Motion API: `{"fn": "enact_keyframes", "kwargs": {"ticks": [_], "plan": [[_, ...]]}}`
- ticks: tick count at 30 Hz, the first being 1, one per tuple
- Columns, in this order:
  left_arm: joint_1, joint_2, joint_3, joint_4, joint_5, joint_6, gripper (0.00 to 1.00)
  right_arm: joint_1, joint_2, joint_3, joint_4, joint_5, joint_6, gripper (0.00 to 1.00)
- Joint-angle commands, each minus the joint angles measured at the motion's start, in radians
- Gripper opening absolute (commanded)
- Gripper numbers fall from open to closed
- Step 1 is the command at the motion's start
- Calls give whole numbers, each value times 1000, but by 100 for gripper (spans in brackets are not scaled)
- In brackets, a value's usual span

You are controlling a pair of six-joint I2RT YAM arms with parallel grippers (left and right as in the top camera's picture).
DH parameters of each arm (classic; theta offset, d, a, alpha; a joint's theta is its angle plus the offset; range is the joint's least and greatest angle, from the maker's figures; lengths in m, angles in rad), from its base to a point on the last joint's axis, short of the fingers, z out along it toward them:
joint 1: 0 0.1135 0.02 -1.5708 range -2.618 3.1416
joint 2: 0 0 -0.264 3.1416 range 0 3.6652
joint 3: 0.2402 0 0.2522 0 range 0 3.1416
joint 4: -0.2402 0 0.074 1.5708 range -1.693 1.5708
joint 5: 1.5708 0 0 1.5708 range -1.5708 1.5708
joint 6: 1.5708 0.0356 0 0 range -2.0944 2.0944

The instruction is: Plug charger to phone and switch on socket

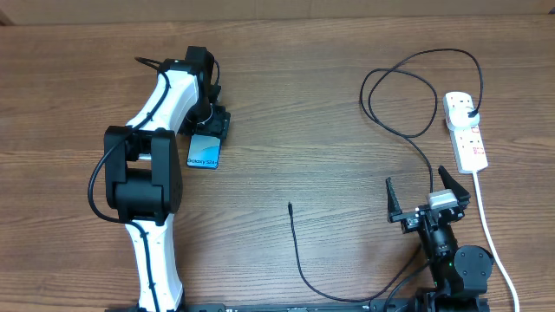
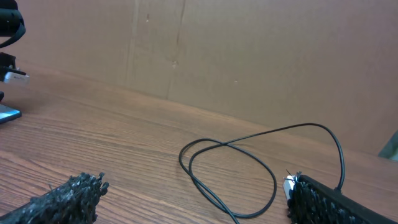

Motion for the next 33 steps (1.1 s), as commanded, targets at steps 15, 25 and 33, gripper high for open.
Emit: {"fn": "enact_keyframes", "kwargs": {"ticks": [15,25,33], "plan": [[-8,55,-13,-3,-4,16,30,5,-10,-10,5,10,1,100],[-8,55,-13,-3,-4,15,4,5,-10,-10,5,10,1,100],[-8,55,-11,2,-3,15,4,5,-10,-10,5,10,1,100]]}}
